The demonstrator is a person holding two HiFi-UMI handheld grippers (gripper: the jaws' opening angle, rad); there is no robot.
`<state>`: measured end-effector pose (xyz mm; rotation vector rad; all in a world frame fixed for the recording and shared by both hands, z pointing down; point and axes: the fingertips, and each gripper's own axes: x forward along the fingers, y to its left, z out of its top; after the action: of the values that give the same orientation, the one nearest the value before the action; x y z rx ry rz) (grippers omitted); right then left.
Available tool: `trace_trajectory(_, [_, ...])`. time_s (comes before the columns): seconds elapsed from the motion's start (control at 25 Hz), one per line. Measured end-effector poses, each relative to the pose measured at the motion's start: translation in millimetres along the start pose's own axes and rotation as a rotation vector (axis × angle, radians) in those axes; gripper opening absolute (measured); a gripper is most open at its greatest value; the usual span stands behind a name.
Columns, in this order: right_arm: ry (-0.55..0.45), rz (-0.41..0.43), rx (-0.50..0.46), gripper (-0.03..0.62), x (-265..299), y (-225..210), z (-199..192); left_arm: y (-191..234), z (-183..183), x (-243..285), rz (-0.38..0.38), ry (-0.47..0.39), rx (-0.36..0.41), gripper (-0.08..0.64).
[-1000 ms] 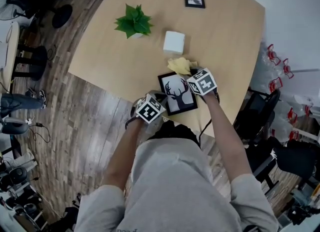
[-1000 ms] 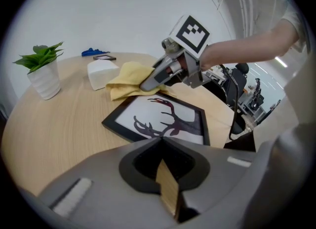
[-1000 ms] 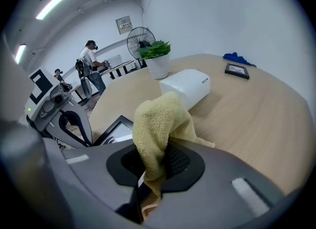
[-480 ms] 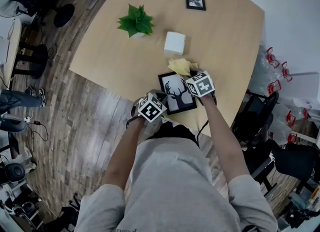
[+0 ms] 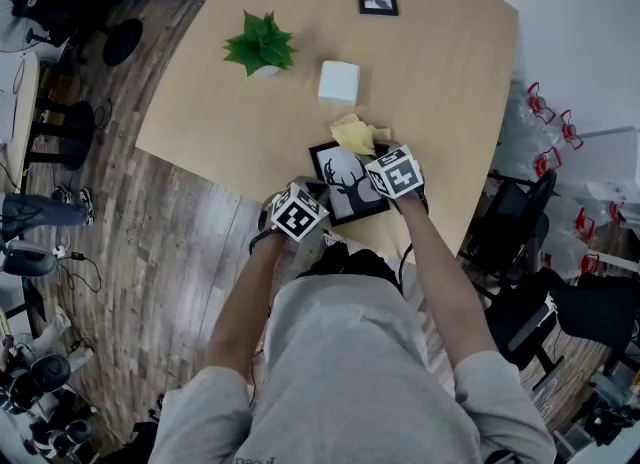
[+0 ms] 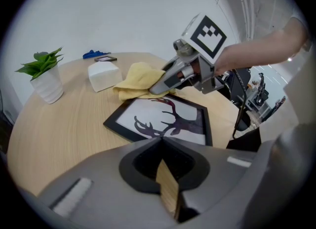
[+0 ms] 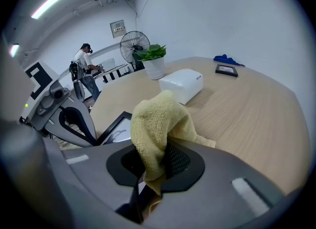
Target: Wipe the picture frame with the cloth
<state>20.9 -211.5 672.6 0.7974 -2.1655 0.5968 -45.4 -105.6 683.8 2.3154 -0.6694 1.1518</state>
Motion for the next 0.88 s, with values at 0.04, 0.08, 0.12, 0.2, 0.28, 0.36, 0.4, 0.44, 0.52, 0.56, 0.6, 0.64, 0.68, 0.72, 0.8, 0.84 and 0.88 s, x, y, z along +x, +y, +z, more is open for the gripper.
trace_trajectory(0.04, [-0.001,-0.001,0.003,0.049,-1.2,0.6,-1.5,-0.2,0.2,0.1,0.003,0.0,-0.001,0.052])
trace_trajectory(0.08, [-0.003,-0.002,0.006,0.049,-2.4,1.1,-2.9,-0.4,0.4,0.3,0.005,0.0,-0.001,0.052])
trace_trajectory(0.12, [-0.004,-0.003,0.008,0.049,-3.5,1.5,-4.3,-0.5,0.5,0.6,0.008,0.0,0.001,0.052])
trace_trajectory(0.2, [-0.008,-0.001,0.015,0.049,-5.3,2.4,-7.2,-0.4,0.8,1.1,0.012,0.001,0.004,0.052])
trace_trajectory(0.28, [-0.011,0.001,0.023,0.049,-7.5,3.8,-10.6,-0.6,0.7,1.2,0.014,0.002,0.006,0.052])
trace_trajectory(0.36, [-0.014,0.002,0.027,0.049,-9.7,5.9,-13.7,-0.2,0.3,0.8,0.015,0.002,0.007,0.052])
trace_trajectory(0.4, [-0.016,0.001,0.028,0.049,-10.7,7.0,-15.3,0.3,0.1,0.7,0.015,0.002,0.008,0.052])
trace_trajectory(0.44, [-0.018,0.001,0.029,0.049,-11.8,8.1,-17.1,0.5,0.0,0.6,0.016,0.002,0.008,0.052])
trace_trajectory(0.52, [-0.022,0.0,0.032,0.049,-14.2,10.3,-21.0,0.3,-0.6,0.7,0.015,0.003,0.01,0.052])
trace_trajectory(0.56, [-0.024,0.0,0.032,0.049,-15.4,11.2,-22.8,0.2,-0.6,0.7,0.015,0.002,0.011,0.052])
trace_trajectory(0.6, [-0.025,0.001,0.033,0.049,-16.5,11.9,-24.3,0.3,-0.5,0.7,0.015,0.002,0.012,0.052])
trace_trajectory(0.64, [-0.025,0.001,0.033,0.049,-17.6,12.7,-25.8,0.5,-0.2,0.7,0.015,0.001,0.012,0.052])
trace_trajectory(0.68, [-0.025,0.0,0.032,0.049,-18.7,13.5,-27.4,0.5,0.0,0.7,0.014,0.0,0.012,0.052])
trace_trajectory(0.72, [-0.025,0.0,0.032,0.049,-19.9,14.5,-29.1,0.4,0.2,0.7,0.014,-0.001,0.011,0.052])
trace_trajectory(0.8, [-0.026,0.0,0.029,0.049,-22.3,16.8,-33.1,-0.1,0.2,0.5,0.014,-0.001,0.011,0.052])
trace_trajectory(0.84, [-0.027,0.001,0.026,0.049,-23.5,18.1,-35.0,-0.4,-0.1,0.3,0.015,0.0,0.012,0.052])
trace_trajectory(0.88, [-0.026,0.002,0.023,0.049,-24.6,19.2,-36.8,-0.6,-0.4,0.3,0.017,0.003,0.015,0.052])
